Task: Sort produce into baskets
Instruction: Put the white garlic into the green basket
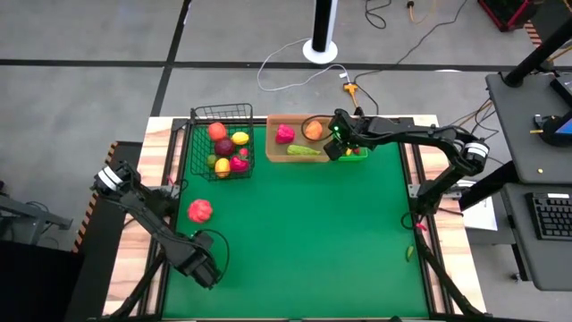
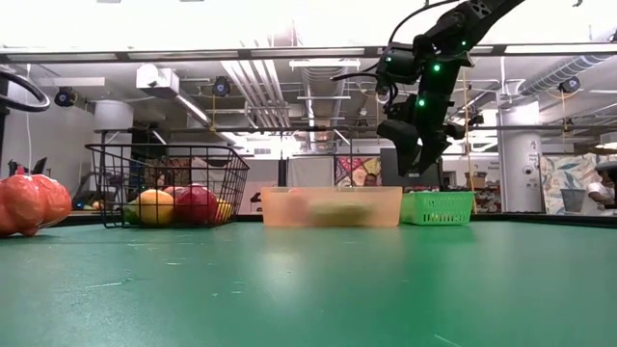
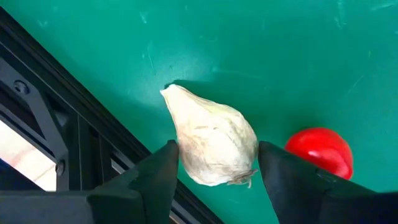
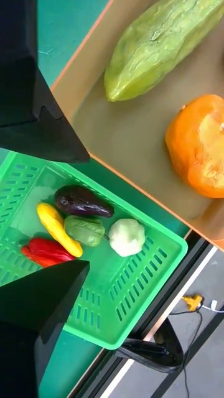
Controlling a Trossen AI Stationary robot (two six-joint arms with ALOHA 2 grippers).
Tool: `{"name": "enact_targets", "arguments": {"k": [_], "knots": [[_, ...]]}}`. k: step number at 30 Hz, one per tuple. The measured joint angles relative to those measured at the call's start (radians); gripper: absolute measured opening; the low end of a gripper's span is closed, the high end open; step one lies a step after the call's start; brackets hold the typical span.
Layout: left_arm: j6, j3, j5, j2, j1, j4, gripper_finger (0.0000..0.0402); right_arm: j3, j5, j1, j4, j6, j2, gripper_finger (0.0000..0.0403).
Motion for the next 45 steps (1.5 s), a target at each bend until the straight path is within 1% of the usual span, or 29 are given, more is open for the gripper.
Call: {"name": "enact_targets", "arguments": {"k": [10,13,16,21,24,27,29,31,34,35,37,39,42,45], "knots": [[0.035,0.0,-0.001,0.0,0.0,0.002,0.0123,-0.011,0.0,0.004,0.003,0.0,0.0,0.0262],[0.052,0.003,-0.004,0.0,0.0,-0.001,0.0111,-0.012,0.001,0.004,0.002,-0.005,0.0,0.0258],[0.088,0.02,-0.02,-0.008,0.0,0.004,0.0108,-0.013,0.001,0.005,0.002,-0.012,-0.005,0.0253],[0.161,0.081,-0.13,-0.047,0.013,-0.003,0.0107,-0.013,0.002,0.039,0.011,-0.012,-0.047,0.0248],[0.242,0.138,-0.251,-0.072,0.029,-0.003,0.0106,-0.013,0.011,0.085,0.03,-0.015,-0.081,0.0246],[0.375,0.203,-0.411,-0.095,0.059,-0.004,0.0106,-0.013,0.013,0.148,0.058,-0.029,-0.12,0.0247],[0.509,0.248,-0.526,-0.107,0.079,0.009,0.0106,-0.013,0.019,0.203,0.084,-0.044,-0.144,0.0246],[0.708,0.287,-0.643,-0.117,0.084,0.068,0.0106,-0.015,0.039,0.267,0.127,-0.064,-0.164,0.0244],[1.046,0.318,-0.754,-0.133,0.084,0.262,0.0106,-0.033,0.084,0.384,0.22,-0.107,-0.187,0.0245],[1.152,0.319,-0.768,-0.14,0.087,0.329,0.0106,-0.043,0.104,0.426,0.26,-0.125,-0.192,0.0245],[1.319,0.308,-0.78,-0.157,0.096,0.463,0.0106,-0.071,0.149,0.51,0.349,-0.162,-0.197,0.0246],[1.431,0.274,-0.784,-0.179,0.11,0.546,0.0106,-0.1,0.181,0.592,0.451,-0.227,-0.197,0.0246],[1.517,0.194,-0.79,-0.216,0.137,0.678,0.0106,-0.141,0.195,0.704,0.621,-0.333,-0.18,0.0242],[1.553,0.082,-0.79,-0.255,0.174,0.853,0.0106,-0.175,0.193,0.794,0.779,-0.415,-0.145,0.024]]}}
